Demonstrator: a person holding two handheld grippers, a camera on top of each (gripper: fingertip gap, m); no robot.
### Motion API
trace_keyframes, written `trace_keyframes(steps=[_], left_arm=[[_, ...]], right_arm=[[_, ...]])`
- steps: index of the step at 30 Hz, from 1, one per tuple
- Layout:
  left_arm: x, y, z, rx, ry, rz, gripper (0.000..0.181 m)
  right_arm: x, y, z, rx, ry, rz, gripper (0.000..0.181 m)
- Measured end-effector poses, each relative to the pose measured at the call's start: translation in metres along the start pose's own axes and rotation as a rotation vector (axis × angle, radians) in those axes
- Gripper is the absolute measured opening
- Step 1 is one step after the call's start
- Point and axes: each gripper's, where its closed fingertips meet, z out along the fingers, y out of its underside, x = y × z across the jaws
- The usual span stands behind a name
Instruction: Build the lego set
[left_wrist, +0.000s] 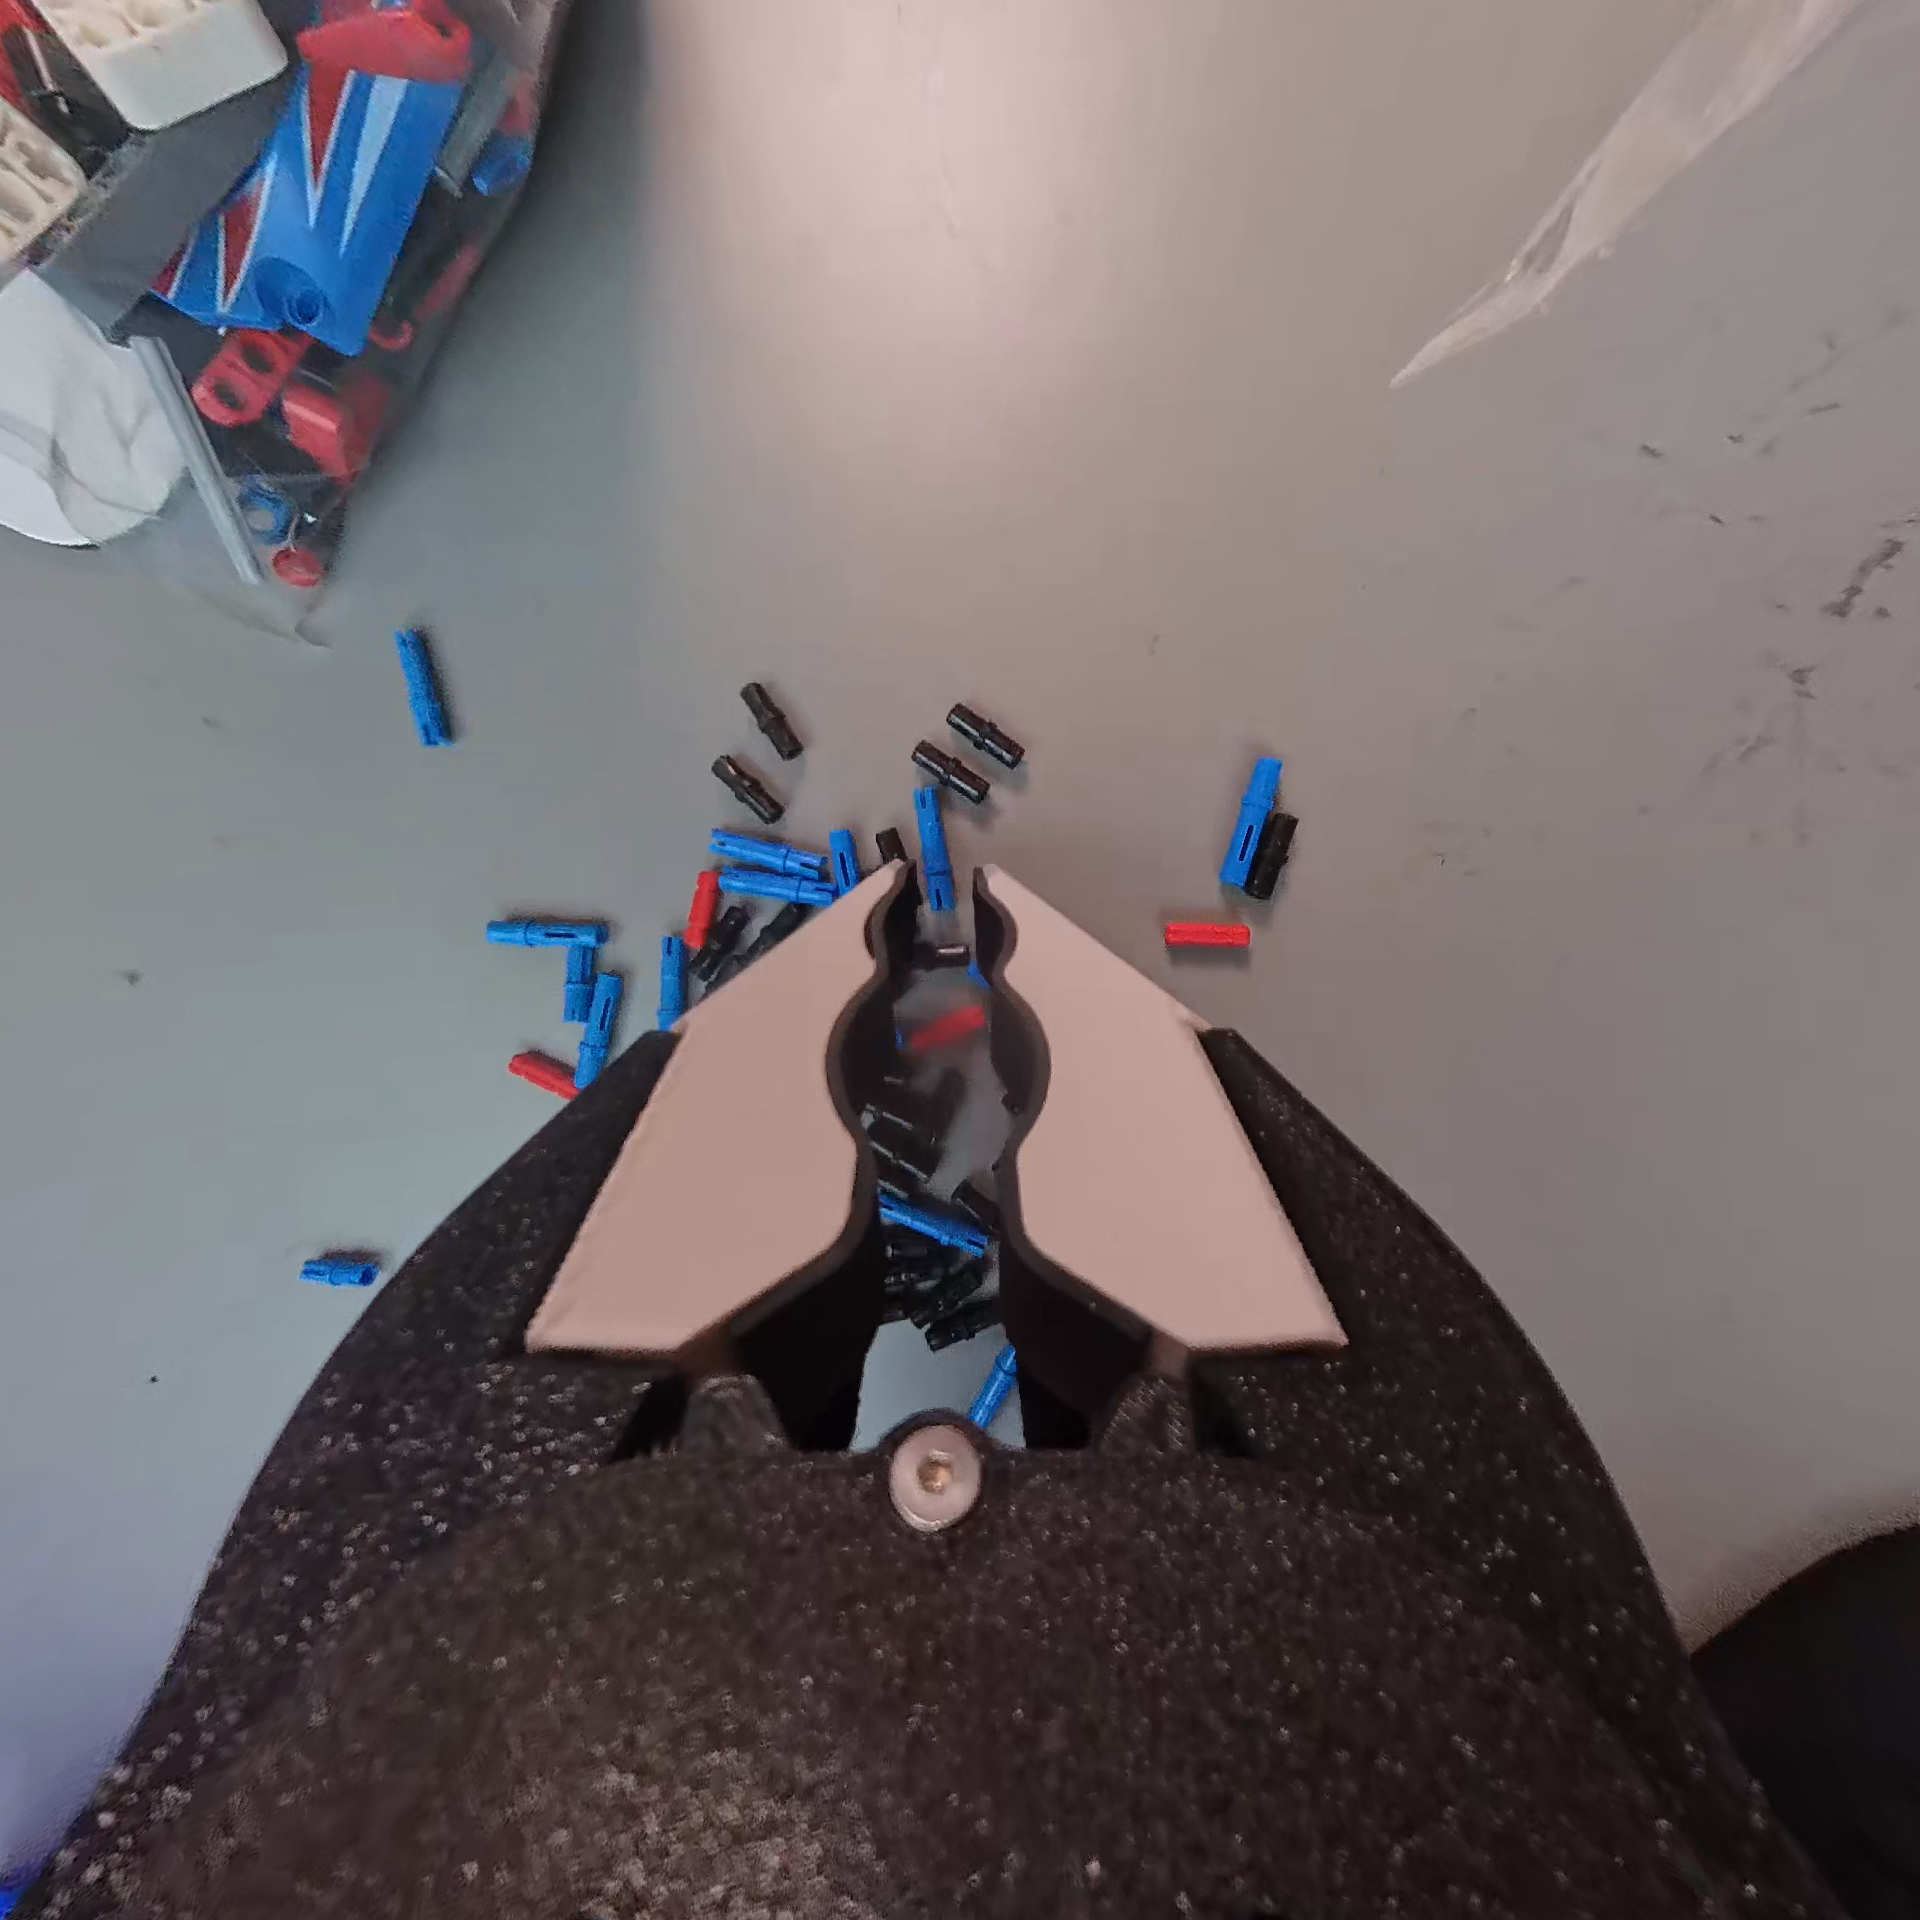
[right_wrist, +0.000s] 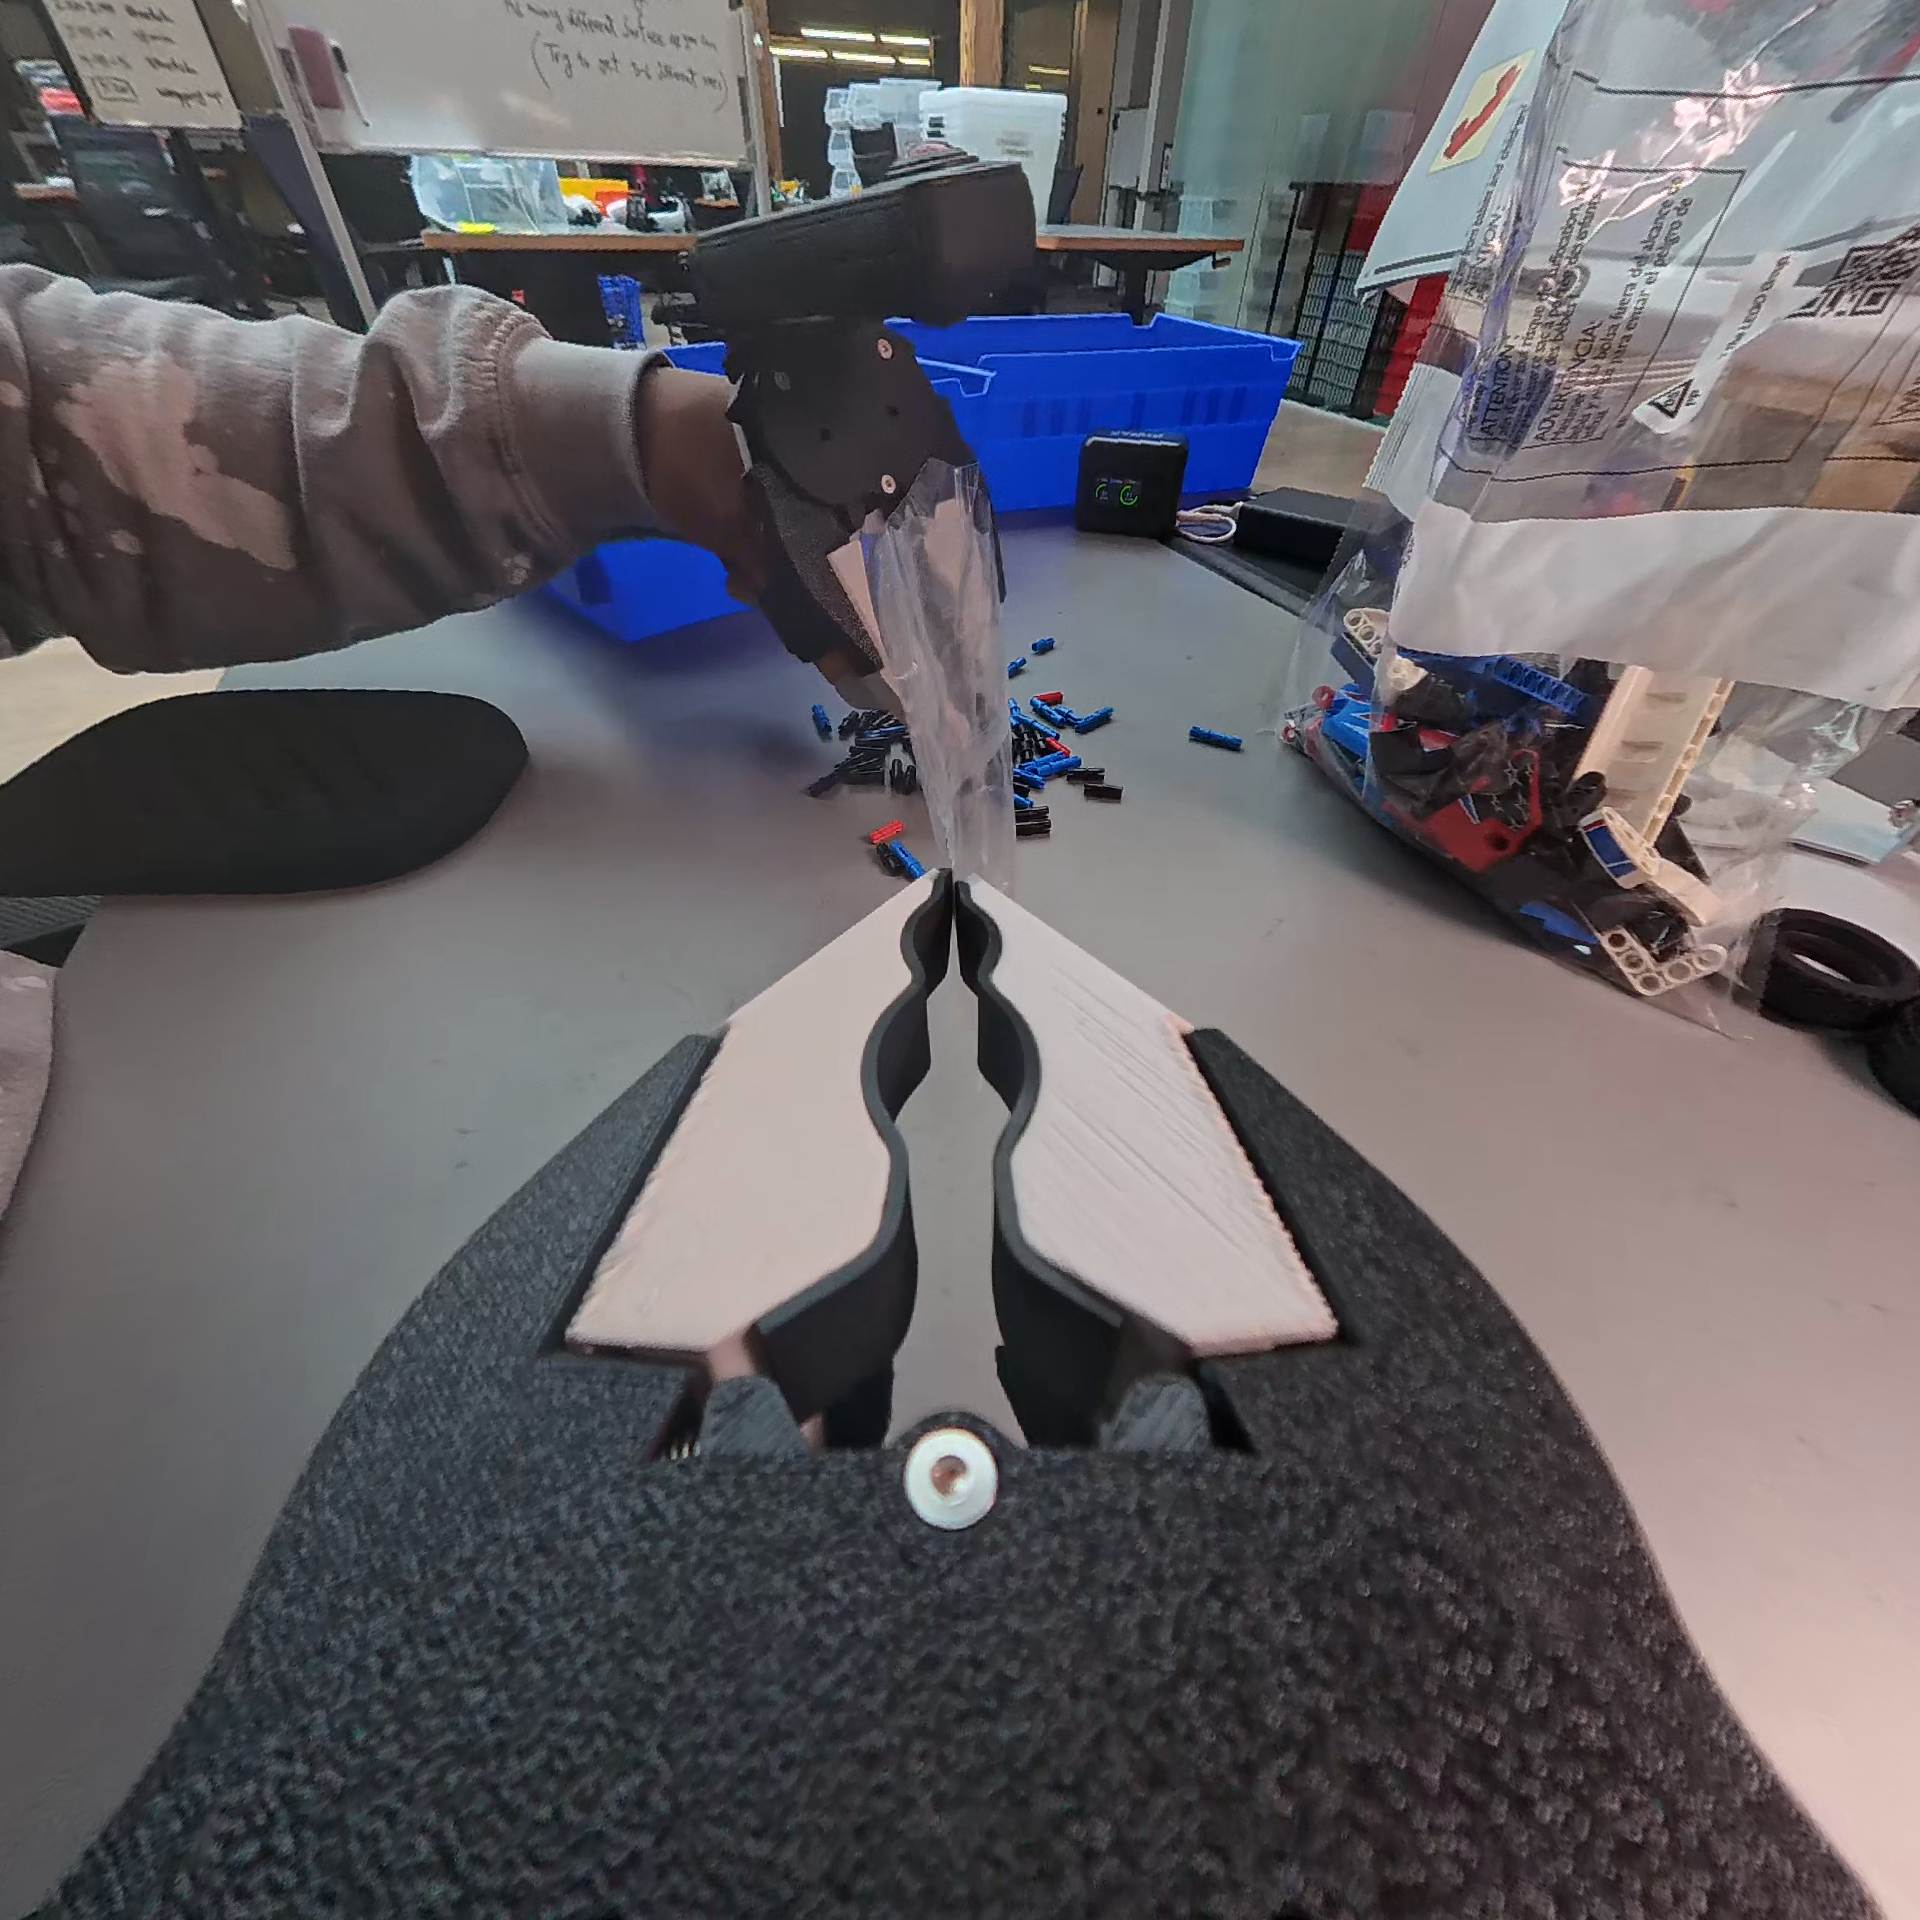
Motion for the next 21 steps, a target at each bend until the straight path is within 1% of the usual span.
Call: trace_keyframes(steps=[2,6,12,14,21], left_arm=[[-0.0016,-0.0021,0.0048,0.0,-0.003,0.001,0.014],[-0.006,-0.0051,0.0069,-0.011,-0.019,0.009,0.005],[-0.0032,-0.0021,0.0047,-0.023,-0.035,0.041,0.004],[-0.0021,0.0,0.0038,-0.024,-0.039,0.044,0.0],[-0.0001,0.0012,0.0025,-0.012,-0.048,0.056,0.0]], right_arm=[[0.0003,0.0,-0.0003,0.0,0.002,0.0,0.0],[0.0015,0.0,-0.0011,0.001,0.005,0.003,0.0],[0.0019,-0.0002,-0.0013,0.003,0.005,0.005,0.0],[0.0017,0.0,-0.001,0.001,0.005,0.003,0.0],[0.001,0.0006,-0.0001,-0.003,0.006,-0.001,0.0]])
